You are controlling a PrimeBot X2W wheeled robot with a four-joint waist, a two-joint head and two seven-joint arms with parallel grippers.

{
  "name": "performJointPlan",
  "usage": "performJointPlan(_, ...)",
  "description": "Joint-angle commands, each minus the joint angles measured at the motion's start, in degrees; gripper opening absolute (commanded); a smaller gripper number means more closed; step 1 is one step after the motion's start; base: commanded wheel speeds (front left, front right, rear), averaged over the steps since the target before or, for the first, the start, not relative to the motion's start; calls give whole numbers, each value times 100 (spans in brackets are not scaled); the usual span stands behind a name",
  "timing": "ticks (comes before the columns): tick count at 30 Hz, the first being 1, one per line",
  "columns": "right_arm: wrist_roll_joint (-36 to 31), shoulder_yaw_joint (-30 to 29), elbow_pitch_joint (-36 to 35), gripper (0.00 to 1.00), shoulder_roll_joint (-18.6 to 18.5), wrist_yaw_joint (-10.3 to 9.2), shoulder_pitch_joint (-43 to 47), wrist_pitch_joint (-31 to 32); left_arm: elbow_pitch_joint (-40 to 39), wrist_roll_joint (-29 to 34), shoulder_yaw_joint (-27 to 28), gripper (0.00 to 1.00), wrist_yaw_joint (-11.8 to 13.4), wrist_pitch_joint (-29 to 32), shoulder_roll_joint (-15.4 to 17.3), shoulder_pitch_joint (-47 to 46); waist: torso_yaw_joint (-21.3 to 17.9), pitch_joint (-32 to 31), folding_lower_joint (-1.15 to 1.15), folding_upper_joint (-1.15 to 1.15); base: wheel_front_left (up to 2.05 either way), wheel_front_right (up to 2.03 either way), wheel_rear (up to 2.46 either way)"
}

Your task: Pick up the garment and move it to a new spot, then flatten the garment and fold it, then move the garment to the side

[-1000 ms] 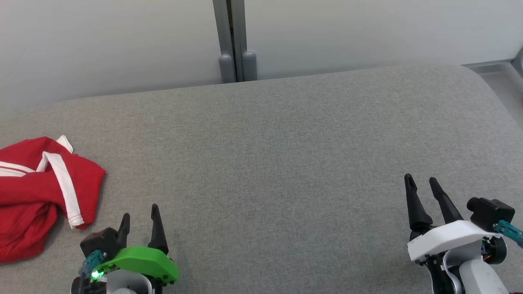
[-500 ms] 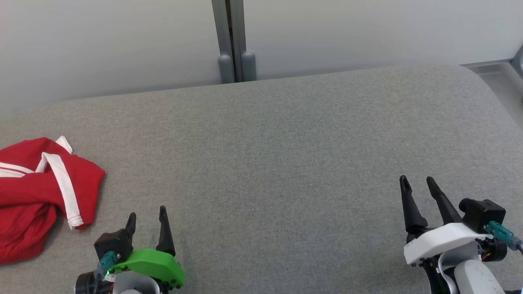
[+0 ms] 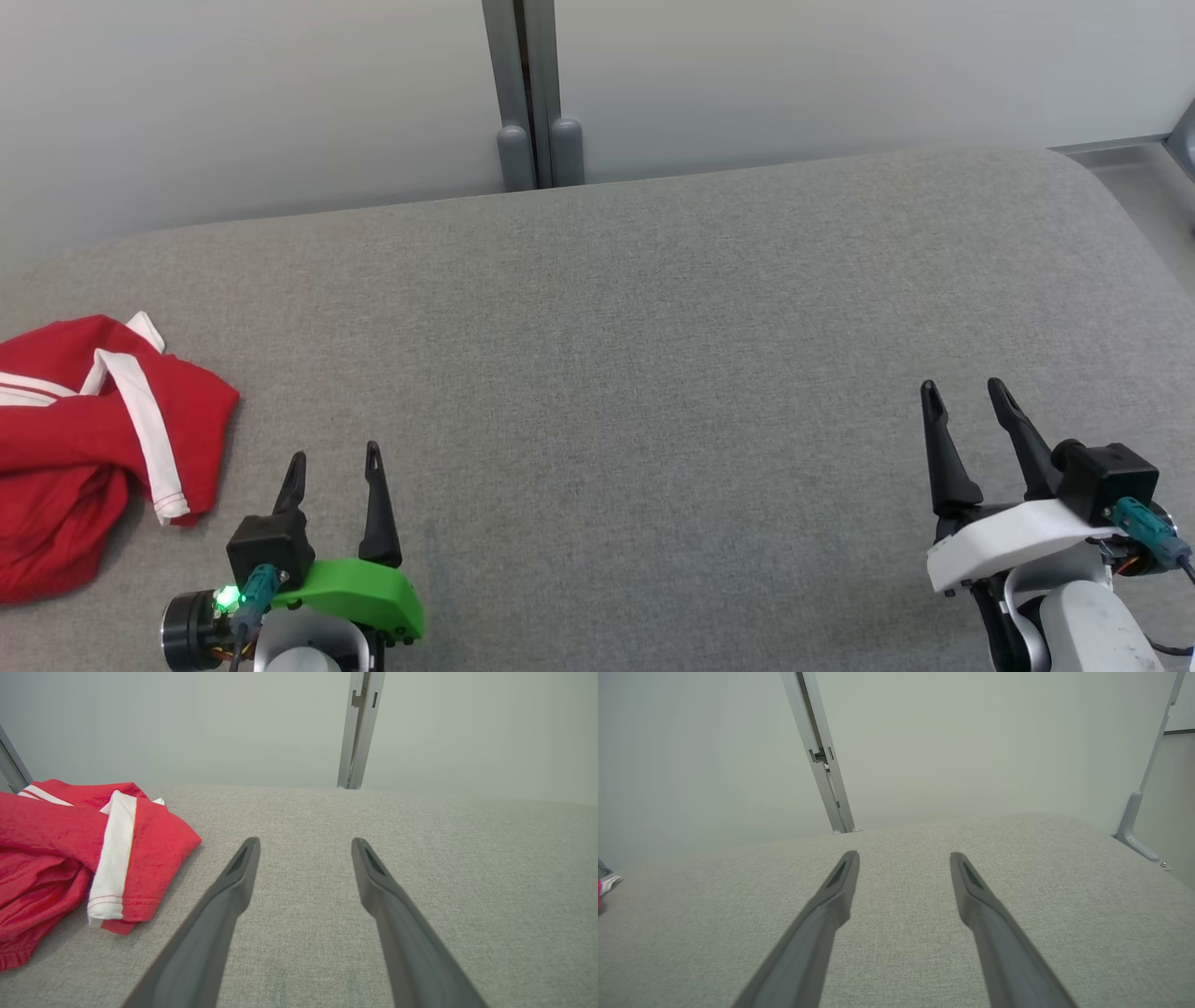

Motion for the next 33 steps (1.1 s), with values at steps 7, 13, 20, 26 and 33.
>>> performJointPlan(7,-316,143,150,100,7,2,58,-103,119,202,-65,100,134,-97,30,105,192,72,0,0,0,0,0)
performJointPlan(13,-314,341,212,100,-62,0,13,-134,155,188,-59,100,213,-119,31,151,721,213,0,0,0,0,0)
performJointPlan(20,-228,608,281,100,-77,0,-46,-134,223,50,73,100,284,-119,28,235,1616,310,0,0,0,0,0)
performJointPlan(26,-173,795,364,100,-113,-1,-120,-134,226,-47,145,100,282,-119,30,423,2358,351,0,0,0,0,0)
performJointPlan(33,-158,863,444,100,-80,-1,-115,-134,251,-104,294,100,314,-118,25,632,2956,352,0,0,0,0,0)
